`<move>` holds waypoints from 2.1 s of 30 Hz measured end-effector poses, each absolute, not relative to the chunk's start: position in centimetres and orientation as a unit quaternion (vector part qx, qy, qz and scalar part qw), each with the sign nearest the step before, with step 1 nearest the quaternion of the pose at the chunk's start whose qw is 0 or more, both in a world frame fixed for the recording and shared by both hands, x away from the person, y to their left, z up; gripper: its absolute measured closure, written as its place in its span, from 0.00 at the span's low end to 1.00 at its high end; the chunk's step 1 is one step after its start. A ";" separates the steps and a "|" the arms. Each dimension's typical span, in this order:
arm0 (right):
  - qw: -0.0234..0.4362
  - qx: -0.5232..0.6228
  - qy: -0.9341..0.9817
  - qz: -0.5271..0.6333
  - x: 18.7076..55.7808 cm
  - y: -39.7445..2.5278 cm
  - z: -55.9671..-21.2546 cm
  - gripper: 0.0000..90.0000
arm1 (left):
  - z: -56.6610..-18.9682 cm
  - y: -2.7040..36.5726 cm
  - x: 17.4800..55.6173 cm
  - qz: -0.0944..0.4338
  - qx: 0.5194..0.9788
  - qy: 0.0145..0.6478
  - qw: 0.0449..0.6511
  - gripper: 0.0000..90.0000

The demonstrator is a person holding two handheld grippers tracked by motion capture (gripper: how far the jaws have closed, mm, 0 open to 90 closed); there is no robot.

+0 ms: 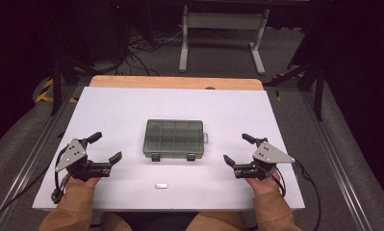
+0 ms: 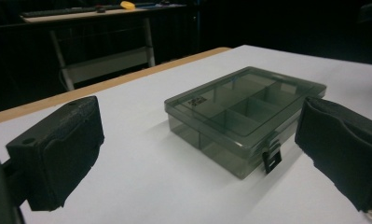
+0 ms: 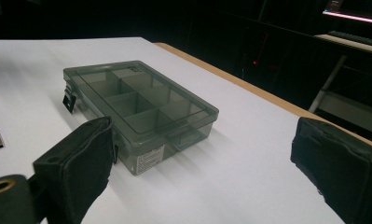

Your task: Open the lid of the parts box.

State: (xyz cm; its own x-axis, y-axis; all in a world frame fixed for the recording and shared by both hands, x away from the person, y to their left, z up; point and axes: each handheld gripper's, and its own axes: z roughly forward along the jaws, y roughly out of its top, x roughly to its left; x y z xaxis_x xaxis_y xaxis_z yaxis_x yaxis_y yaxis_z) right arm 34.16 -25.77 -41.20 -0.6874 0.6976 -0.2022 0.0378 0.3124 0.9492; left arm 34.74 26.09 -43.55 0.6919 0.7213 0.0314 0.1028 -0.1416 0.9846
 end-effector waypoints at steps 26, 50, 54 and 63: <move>0.283 0.253 0.751 0.540 34.6 -25.4 -40.8 0.02 | -43.1 25.3 35.1 0.260 0.719 0.302 0.569 0.00; 0.238 0.239 0.779 0.528 38.2 -22.0 -39.4 0.04 | -41.6 21.1 39.3 0.198 0.744 0.287 0.569 0.00; 0.237 0.241 0.786 0.518 38.7 -21.5 -39.5 0.06 | -41.5 20.6 39.8 0.195 0.745 0.286 0.571 0.00; 0.215 0.238 0.806 0.498 39.9 -20.5 -39.8 0.12 | -41.9 19.6 40.8 0.181 0.755 0.283 0.563 0.02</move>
